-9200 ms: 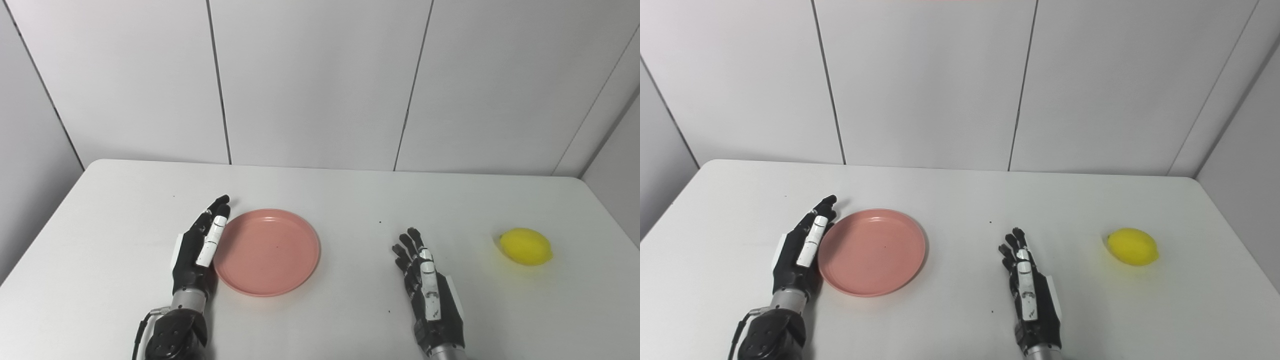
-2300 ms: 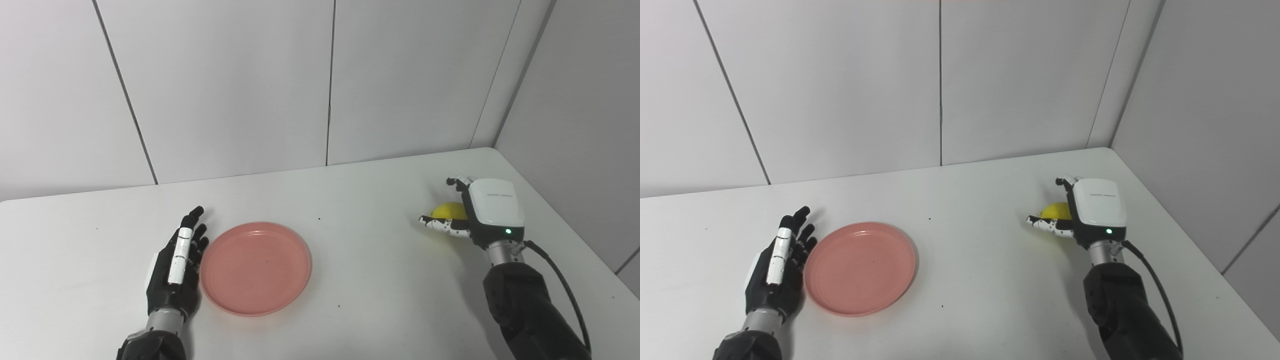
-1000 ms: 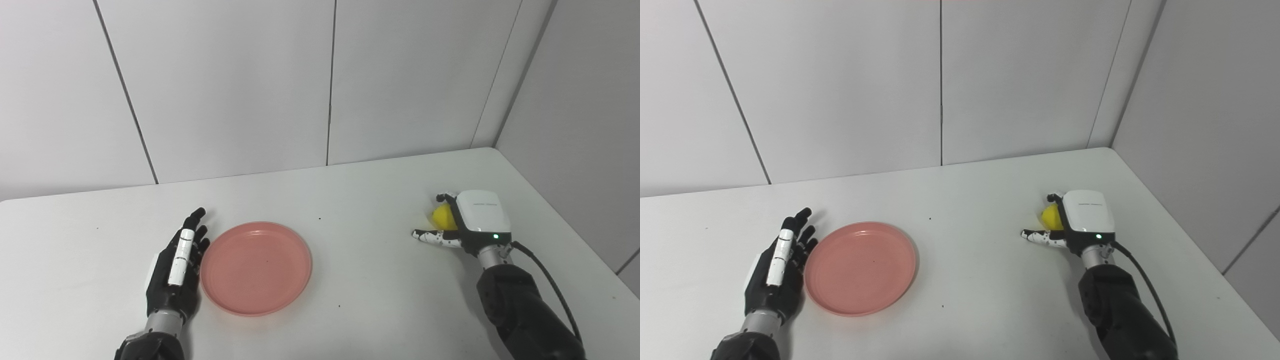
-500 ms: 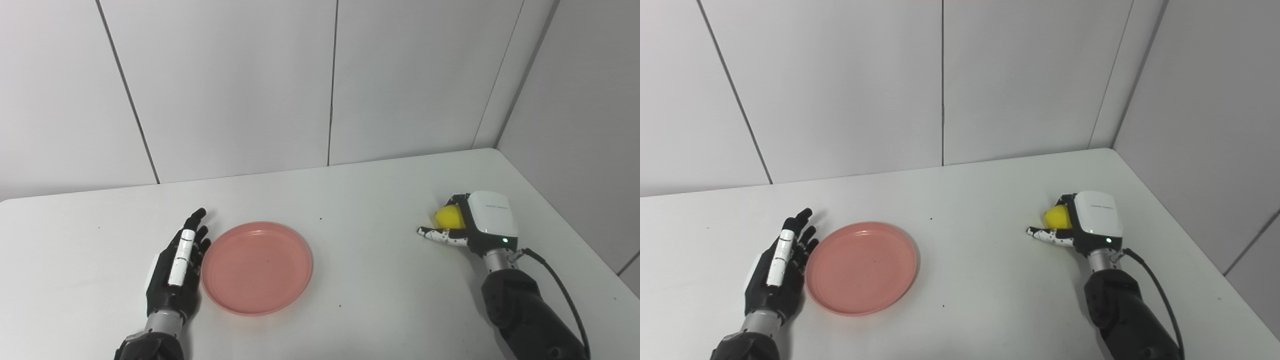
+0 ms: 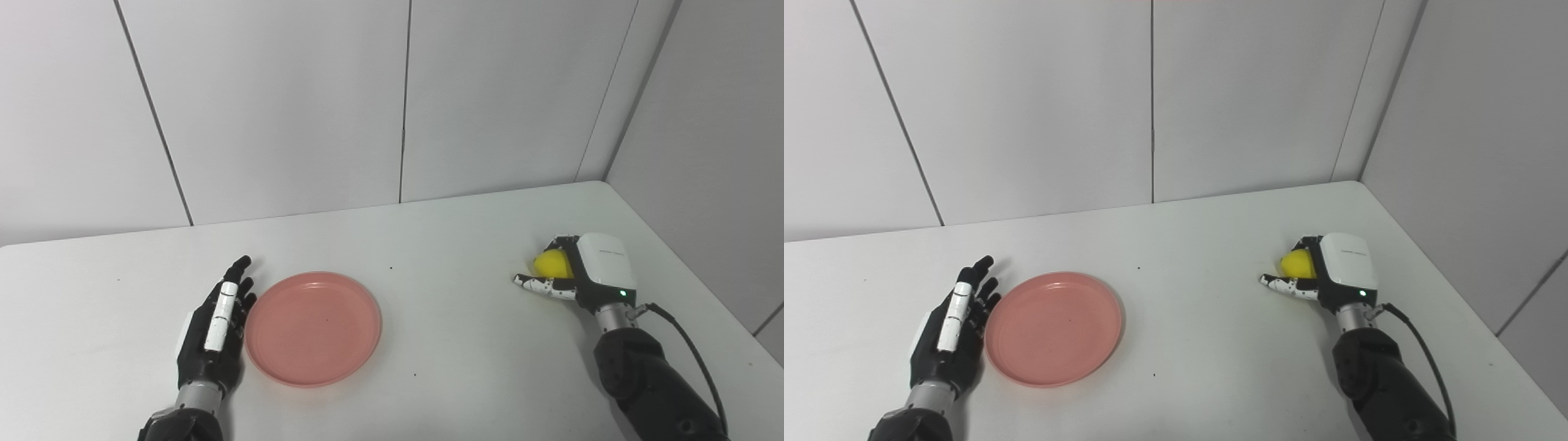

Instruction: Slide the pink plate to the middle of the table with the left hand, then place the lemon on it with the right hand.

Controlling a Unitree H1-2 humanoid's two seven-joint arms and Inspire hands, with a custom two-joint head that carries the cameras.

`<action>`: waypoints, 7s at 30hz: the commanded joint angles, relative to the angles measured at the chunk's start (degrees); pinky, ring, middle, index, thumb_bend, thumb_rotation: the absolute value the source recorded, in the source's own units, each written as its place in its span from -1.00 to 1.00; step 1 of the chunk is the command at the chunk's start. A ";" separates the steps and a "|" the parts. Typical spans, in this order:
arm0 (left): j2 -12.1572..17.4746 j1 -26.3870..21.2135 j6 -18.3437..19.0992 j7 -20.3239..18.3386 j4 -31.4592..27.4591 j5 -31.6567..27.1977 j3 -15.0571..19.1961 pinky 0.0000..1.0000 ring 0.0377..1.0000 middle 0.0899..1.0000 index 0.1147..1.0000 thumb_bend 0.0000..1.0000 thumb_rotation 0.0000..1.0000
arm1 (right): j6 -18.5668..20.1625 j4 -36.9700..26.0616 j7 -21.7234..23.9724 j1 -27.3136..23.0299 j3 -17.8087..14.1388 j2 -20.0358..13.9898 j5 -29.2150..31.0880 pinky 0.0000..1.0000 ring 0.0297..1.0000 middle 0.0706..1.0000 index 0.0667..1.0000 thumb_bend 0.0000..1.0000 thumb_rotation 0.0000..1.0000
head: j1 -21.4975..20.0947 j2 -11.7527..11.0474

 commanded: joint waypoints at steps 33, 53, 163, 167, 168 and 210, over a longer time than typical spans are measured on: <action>-4.28 0.90 0.10 3.69 -1.34 4.38 -2.83 0.92 0.94 1.00 0.60 0.21 0.42 | -0.94 -26.00 9.93 -0.83 -1.73 -2.70 -3.53 -0.74 -0.69 -0.63 -0.57 0.18 0.17 | 7.29 -0.52; -8.20 2.41 -0.73 7.60 -0.57 10.89 -5.74 0.86 0.75 0.80 0.48 0.22 0.44 | -3.16 -33.05 13.35 -0.81 -2.21 -1.44 -3.32 -0.75 -0.71 -0.63 -0.56 0.17 0.06 | 18.56 -1.87; -9.04 2.47 -6.49 9.49 2.65 9.87 -5.47 0.75 0.73 0.75 0.47 0.15 0.92 | -14.58 -23.56 33.90 -11.65 18.14 12.15 -4.81 -0.61 -0.53 -0.44 -0.31 0.15 -0.02 | 17.78 -2.01; -8.99 2.39 -6.20 9.49 2.67 9.81 -5.44 0.88 0.76 0.77 0.47 0.21 0.92 | -15.63 -22.61 32.11 -11.81 19.09 11.76 -6.86 -0.61 -0.52 -0.41 -0.27 0.18 0.07 | 17.77 -1.98; -9.06 2.40 -6.14 9.52 2.63 9.67 -5.35 0.85 0.74 0.77 0.45 0.19 0.91 | -15.91 -22.49 32.00 -11.90 19.29 11.56 -7.46 -0.60 -0.50 -0.38 -0.26 0.21 0.16 | 17.77 -1.98; -8.73 1.87 -7.44 9.99 2.45 10.02 -4.74 0.74 0.69 0.70 0.47 0.22 0.89 | -15.62 -24.50 30.42 -8.74 13.38 13.22 -1.56 0.08 0.22 0.30 0.39 0.34 0.85 | 17.59 -1.87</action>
